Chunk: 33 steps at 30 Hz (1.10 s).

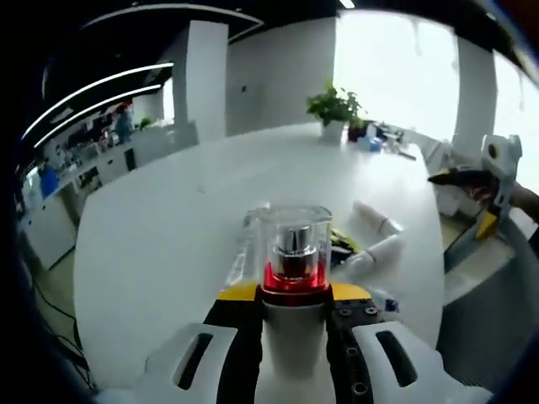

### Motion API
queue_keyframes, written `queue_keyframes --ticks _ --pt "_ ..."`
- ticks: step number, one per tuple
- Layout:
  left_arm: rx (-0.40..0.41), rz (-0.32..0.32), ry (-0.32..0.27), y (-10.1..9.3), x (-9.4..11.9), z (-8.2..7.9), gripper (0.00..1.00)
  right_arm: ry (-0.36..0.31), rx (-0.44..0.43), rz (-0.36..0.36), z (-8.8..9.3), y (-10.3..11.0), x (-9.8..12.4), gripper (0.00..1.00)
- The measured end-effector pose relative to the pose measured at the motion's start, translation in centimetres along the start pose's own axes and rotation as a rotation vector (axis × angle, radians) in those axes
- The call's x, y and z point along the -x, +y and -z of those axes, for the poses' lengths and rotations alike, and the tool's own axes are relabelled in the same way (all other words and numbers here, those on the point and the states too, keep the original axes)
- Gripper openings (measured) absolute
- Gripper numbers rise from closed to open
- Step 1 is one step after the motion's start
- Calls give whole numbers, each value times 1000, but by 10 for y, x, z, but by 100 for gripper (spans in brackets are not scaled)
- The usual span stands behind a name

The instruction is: Arrange the skincare products in the storage area until every visible bottle or jar stands upright without overlapping.

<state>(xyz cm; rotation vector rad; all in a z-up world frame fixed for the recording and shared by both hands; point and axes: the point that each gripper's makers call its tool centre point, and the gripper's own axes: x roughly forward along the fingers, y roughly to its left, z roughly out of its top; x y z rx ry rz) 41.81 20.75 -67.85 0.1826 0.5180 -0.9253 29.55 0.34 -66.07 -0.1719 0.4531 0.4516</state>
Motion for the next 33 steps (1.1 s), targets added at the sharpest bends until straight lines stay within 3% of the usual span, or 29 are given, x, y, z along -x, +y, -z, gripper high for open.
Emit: queue_keyframes --ticks 5,11,14,21,26,33 --pt "-8 20 -39 -14 -2 -12 24 -25 -33 -52 -6 8 -4 98" --pt "-7 63 -86 -34 -7 -28 24 -25 25 -54 -11 13 -9 92" --pt "-21 94 -92 -48 -12 -35 24 -22 23 -72 -12 14 -11 98" --pt "-46 156 -131 -79 -24 -53 24 -37 15 -40 -19 7 -12 99" --pt "-57 200 -144 -98 -33 -61 24 -53 -34 -42 -21 1 -11 94" --pt "-74 246 -145 -119 -46 -63 24 -77 -41 -31 -27 -3 -10 84"
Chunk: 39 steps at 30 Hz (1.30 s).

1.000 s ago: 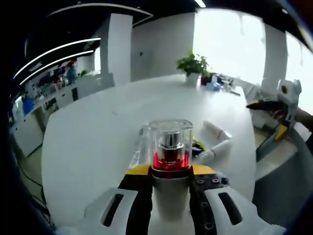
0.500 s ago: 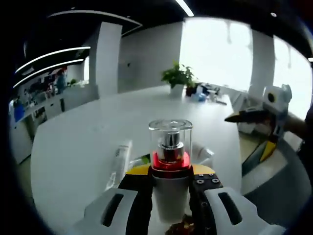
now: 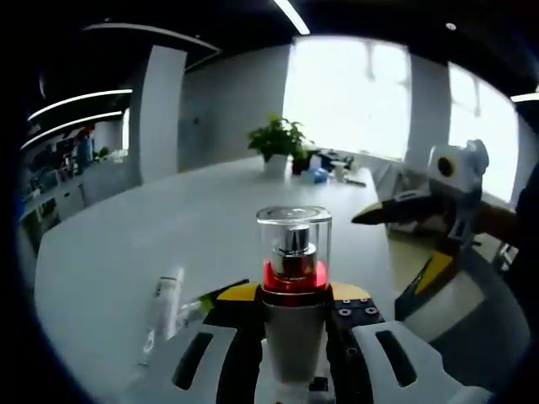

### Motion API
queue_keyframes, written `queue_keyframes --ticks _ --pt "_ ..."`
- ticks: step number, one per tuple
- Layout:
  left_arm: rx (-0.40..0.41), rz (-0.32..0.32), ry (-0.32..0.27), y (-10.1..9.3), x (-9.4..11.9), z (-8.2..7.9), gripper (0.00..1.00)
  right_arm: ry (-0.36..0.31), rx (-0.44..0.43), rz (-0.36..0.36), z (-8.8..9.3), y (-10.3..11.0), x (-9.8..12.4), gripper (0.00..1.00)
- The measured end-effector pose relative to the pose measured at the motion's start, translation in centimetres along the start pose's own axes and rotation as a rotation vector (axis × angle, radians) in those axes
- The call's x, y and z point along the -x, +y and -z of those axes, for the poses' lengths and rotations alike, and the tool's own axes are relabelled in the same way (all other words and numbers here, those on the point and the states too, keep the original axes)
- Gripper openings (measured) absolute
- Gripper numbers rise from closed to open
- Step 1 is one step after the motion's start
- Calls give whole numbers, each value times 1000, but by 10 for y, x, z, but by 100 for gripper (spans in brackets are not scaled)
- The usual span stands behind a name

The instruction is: Arrange the skincare products in the storage area until every visible bottle or jar stands upright without overlapping.

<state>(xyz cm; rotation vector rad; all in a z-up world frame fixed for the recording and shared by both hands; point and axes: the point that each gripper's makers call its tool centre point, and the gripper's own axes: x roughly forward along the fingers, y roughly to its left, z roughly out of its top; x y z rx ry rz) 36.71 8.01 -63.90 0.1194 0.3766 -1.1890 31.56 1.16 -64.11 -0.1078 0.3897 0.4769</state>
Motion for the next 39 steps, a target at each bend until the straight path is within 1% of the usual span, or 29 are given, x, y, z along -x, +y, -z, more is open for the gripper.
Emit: queue_keyframes --ticks 4,6,9,12,14,17,20,21,23,26,30,36,38,39 --pt "11 36 -3 -9 -10 1 24 -14 -5 -4 -4 -1 -1 78" --pt "2 42 3 -13 -14 3 24 -21 -3 -10 -6 0 -2 74" --pt "1 53 7 -17 -19 4 24 -45 -23 -17 -12 1 -2 69" --pt "10 67 7 -21 -22 5 24 -55 -27 -18 -15 0 -4 67" --pt "9 76 7 -25 -25 5 24 -63 -45 -23 -17 -1 -6 65" --pt "10 89 8 -30 -29 6 24 -91 -85 -40 -24 0 -7 59" --pt "8 95 12 -32 -33 8 24 -104 -110 -54 -27 1 -9 55" --pt "7 97 13 -33 -34 8 24 -106 -117 -61 -28 2 -11 54" --pt "7 103 14 -35 -36 9 24 -105 -133 -72 -27 4 -14 55" --pt "8 111 14 -37 -38 10 24 -98 -135 -81 -26 6 -19 52" --pt "15 128 16 -38 -41 13 24 -109 -173 -121 -27 10 -24 45" --pt "20 134 23 -40 -44 17 24 -99 -178 -140 -26 14 -32 42" --pt "16 149 19 -43 -45 18 24 -101 -180 -132 -25 14 -35 46" --pt "14 155 18 -44 -45 18 24 -93 -176 -132 -24 15 -37 45"
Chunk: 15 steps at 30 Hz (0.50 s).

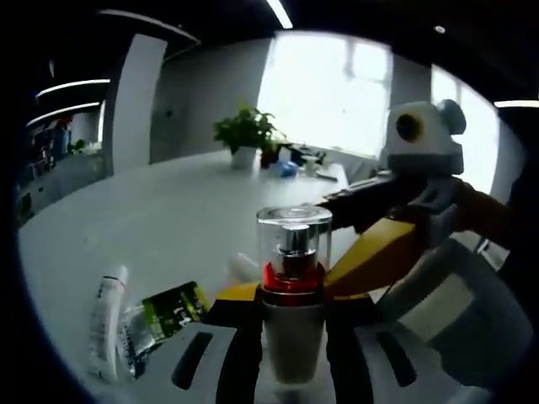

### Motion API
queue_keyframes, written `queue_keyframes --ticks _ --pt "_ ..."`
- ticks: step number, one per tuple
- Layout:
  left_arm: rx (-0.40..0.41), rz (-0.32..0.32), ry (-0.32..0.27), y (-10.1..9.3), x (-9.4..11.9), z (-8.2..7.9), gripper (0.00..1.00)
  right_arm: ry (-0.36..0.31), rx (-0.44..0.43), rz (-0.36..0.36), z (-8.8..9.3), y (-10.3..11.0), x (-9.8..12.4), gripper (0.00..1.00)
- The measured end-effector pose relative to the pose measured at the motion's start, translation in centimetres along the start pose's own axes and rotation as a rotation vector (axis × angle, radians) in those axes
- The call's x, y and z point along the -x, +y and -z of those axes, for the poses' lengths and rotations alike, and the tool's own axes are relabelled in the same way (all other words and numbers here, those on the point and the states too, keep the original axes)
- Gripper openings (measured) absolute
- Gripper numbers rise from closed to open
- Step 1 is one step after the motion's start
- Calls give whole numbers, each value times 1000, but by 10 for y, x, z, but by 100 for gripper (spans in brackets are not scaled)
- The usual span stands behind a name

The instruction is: Arrange the skincare products in the storage area until every visible bottle or jar stands upright without overlapping.

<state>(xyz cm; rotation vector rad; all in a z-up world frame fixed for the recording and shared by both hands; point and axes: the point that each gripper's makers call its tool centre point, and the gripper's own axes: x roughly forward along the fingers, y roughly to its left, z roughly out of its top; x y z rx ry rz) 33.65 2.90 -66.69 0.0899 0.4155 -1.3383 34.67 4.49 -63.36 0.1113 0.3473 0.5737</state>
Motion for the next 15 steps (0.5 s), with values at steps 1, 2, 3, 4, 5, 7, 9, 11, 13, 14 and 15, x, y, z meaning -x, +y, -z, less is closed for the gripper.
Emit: queue_keyframes --ticks 1,2,3,4,5,7,9,11,13,14,15 --pt "-4 11 -1 -2 0 0 24 6 4 -1 2 0 -1 44" --pt "-8 21 -1 -4 -1 1 24 5 4 -3 3 1 -2 42" --pt "-15 30 -4 -5 -2 1 24 5 -8 -7 3 1 -2 41" --pt "-20 34 -3 -6 -2 2 24 -6 -17 -7 1 1 -2 39" --pt "-22 38 0 -7 -3 3 24 -18 -23 -9 -1 1 -2 36" --pt "-24 42 0 -8 -4 4 24 -18 -28 -13 -2 1 -2 34" --pt "-24 45 -1 -9 -4 4 24 -13 -22 -12 -3 0 -3 34" --pt "-23 44 -6 -8 -4 4 24 -12 -18 -22 -3 1 -4 32" --pt "-23 40 -7 -7 -4 4 25 -9 -20 -24 -3 2 -5 32" --pt "-19 38 -8 -7 -4 4 25 -8 -15 -25 -4 2 -5 31" --pt "-17 39 -9 -6 -4 3 25 -8 -15 -26 -4 2 -6 31"
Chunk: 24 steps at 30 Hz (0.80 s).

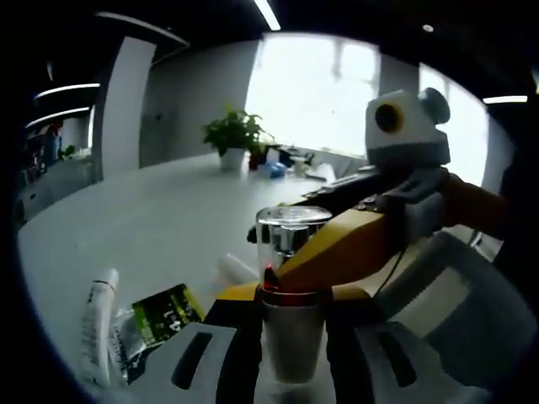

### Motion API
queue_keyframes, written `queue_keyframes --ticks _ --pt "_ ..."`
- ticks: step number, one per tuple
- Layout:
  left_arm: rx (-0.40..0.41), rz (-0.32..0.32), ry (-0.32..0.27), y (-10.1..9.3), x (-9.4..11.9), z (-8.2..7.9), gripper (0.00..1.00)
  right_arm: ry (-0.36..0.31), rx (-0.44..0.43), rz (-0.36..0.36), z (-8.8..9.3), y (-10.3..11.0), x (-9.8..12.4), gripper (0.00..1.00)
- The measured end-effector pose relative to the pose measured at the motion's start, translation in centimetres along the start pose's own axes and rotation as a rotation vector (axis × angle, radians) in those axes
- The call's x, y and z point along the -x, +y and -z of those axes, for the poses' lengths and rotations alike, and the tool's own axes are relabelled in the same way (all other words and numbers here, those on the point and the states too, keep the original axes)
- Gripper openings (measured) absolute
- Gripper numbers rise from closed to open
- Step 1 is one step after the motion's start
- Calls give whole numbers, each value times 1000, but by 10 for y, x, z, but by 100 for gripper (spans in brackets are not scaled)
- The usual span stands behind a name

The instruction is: Arrange the skincare products in the storage area until every visible bottle or jar stands upright without overlapping.

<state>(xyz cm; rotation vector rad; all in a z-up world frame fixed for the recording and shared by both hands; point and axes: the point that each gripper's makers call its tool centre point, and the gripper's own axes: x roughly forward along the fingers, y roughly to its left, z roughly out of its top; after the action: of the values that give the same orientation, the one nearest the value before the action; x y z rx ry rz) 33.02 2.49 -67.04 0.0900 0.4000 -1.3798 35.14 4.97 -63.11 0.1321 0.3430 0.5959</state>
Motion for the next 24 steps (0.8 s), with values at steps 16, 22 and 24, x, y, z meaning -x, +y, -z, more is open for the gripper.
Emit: queue_keyframes --ticks 16,22,24 --pt "-33 -15 17 1 0 6 25 38 161 -71 5 10 -4 29" --pt "-61 13 19 -2 3 6 26 50 210 -134 7 15 -3 29" --pt "-71 41 23 -4 4 7 26 55 224 -155 8 16 -2 29"
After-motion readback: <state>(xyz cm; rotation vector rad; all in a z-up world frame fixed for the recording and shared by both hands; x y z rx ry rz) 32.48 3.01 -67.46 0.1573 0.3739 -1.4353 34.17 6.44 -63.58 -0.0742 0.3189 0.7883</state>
